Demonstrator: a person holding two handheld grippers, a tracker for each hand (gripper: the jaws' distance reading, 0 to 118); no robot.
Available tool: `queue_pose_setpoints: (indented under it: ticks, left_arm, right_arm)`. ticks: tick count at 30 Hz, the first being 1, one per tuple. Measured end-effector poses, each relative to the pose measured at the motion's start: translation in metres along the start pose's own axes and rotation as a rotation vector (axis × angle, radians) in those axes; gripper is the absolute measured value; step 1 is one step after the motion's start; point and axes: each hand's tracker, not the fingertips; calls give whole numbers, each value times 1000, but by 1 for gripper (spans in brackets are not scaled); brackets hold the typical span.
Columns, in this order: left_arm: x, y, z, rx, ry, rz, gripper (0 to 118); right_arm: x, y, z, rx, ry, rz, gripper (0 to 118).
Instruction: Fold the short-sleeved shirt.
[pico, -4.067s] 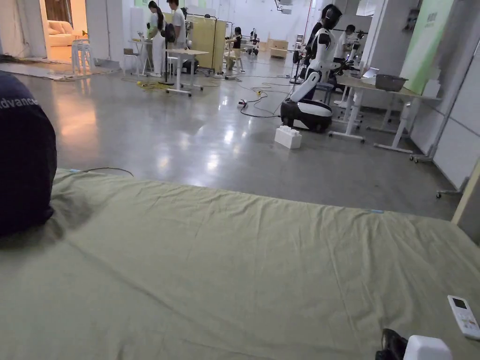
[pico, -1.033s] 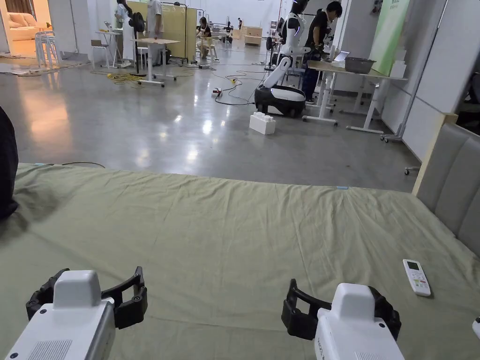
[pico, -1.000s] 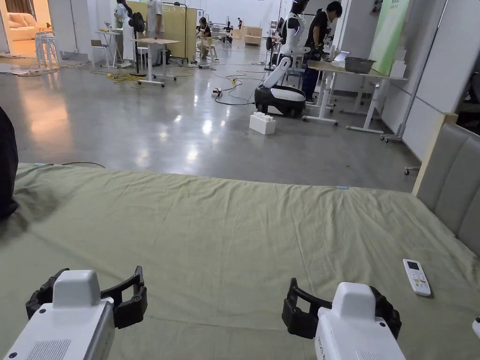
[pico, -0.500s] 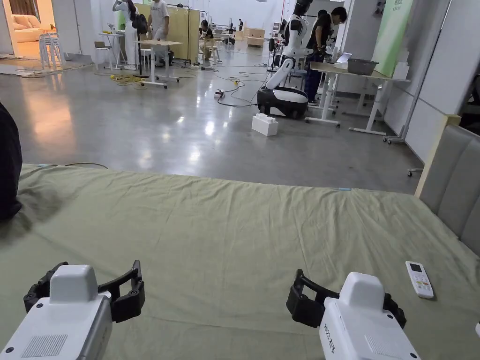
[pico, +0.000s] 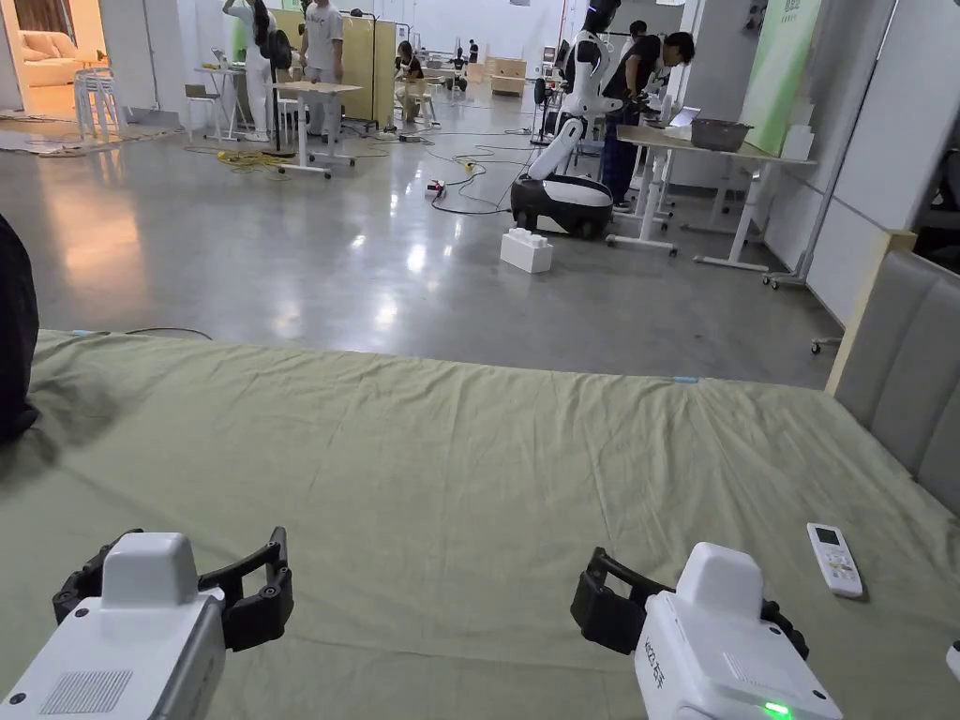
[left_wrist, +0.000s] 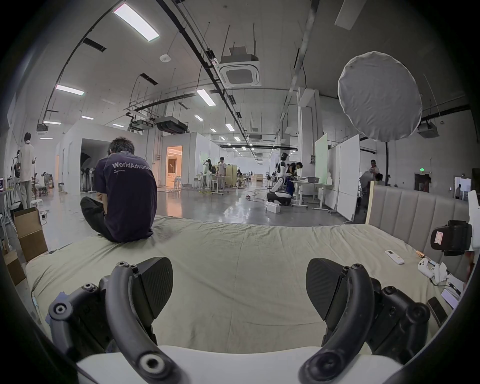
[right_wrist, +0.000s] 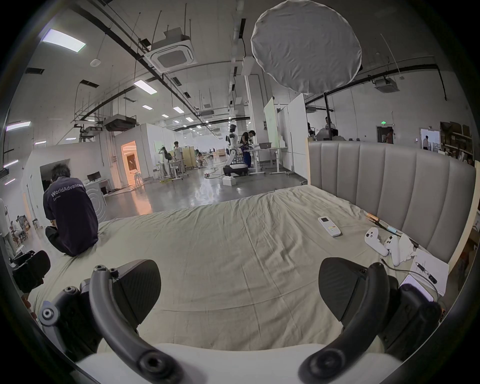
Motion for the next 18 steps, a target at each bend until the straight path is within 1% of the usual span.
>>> queue_pose_setpoints:
  ticks: [12, 18]
  left_arm:
    - [-1, 1, -1, -16, 9, -5, 104]
    - [0, 2, -2, -15, 8, -20, 104]
  right_arm:
    - [3, -4, -11, -20, -16, 49, 118]
    - [4, -3, -15, -22, -17, 56, 118]
